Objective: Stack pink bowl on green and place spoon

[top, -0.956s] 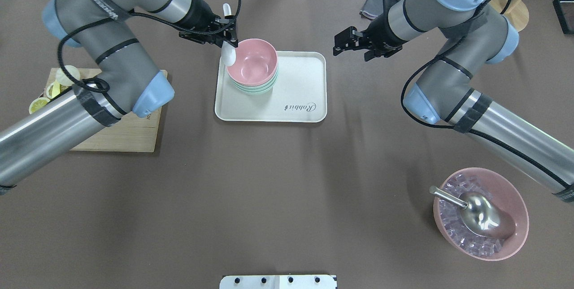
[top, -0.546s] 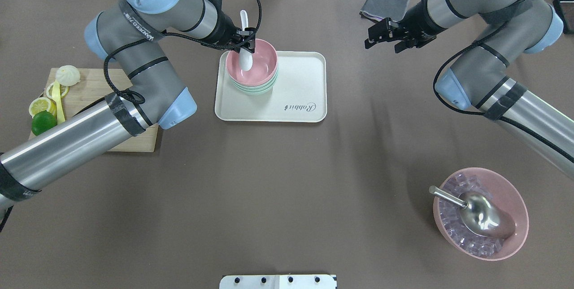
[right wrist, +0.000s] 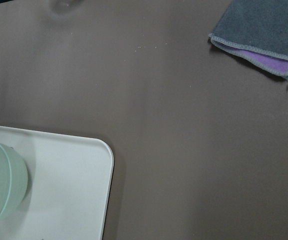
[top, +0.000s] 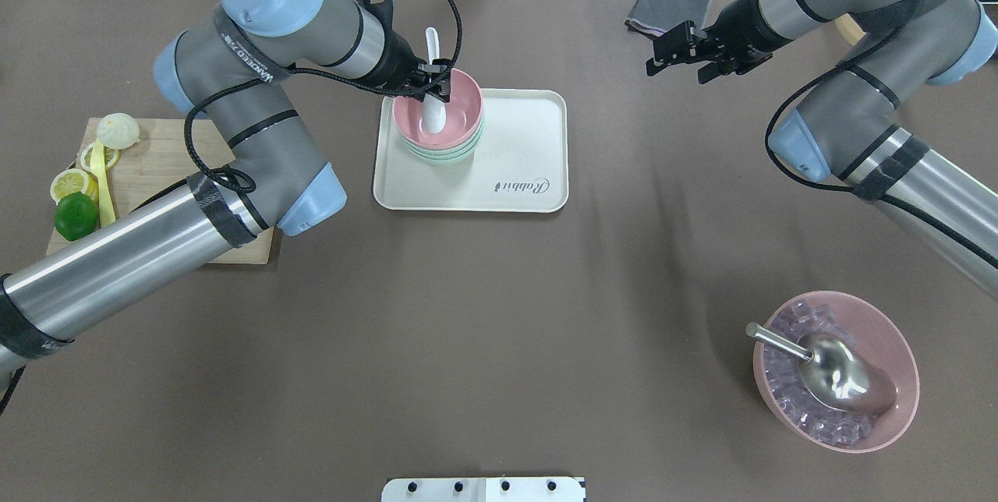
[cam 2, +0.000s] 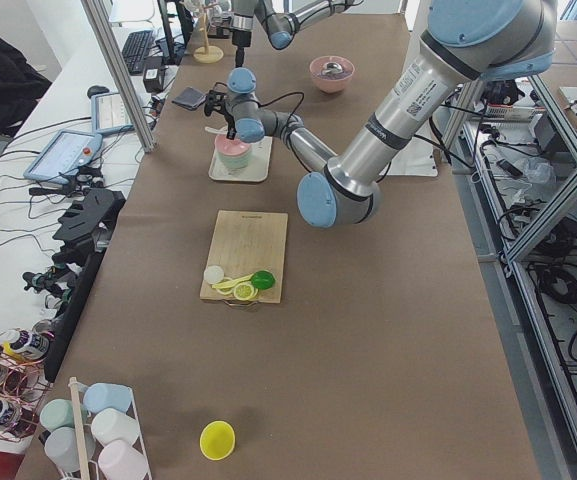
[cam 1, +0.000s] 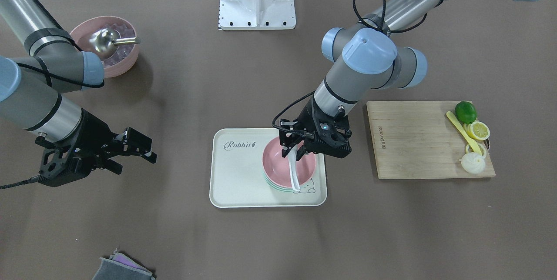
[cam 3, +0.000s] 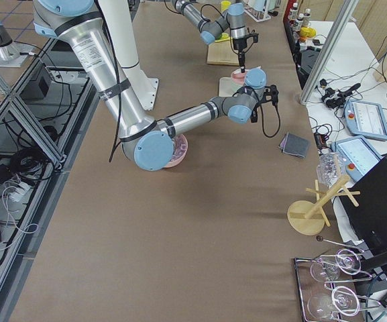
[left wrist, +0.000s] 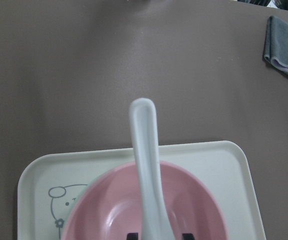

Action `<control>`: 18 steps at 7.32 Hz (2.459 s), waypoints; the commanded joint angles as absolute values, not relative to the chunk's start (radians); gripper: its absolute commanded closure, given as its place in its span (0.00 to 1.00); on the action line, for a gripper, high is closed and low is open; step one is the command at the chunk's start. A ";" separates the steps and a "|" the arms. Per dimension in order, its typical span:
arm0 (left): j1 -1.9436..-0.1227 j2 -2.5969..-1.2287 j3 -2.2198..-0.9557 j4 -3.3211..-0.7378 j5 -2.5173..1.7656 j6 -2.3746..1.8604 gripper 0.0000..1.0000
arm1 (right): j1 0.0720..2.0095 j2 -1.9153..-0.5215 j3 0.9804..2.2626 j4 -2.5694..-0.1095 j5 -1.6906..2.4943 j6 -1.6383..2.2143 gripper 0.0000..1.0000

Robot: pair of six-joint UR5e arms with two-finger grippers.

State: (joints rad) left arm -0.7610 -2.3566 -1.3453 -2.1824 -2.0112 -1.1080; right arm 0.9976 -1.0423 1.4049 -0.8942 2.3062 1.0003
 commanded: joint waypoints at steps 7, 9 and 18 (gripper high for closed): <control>-0.902 -2.274 -1.416 -2.177 -2.087 -1.088 0.02 | 1.204 -1.227 1.398 -0.897 2.424 0.590 0.00; -0.997 -2.170 -1.445 -2.181 -2.157 -0.912 0.02 | 1.285 -1.348 1.381 -0.926 2.424 0.411 0.00; -1.411 -1.757 -1.379 -2.033 -2.200 -0.179 0.02 | 1.499 -1.407 1.394 -1.597 2.252 -0.210 0.00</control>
State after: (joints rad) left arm -1.4070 -1.7854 -1.4034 -2.0340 -2.2625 -0.1907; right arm 1.5146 -1.4004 1.3922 -1.5899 2.2824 -0.2111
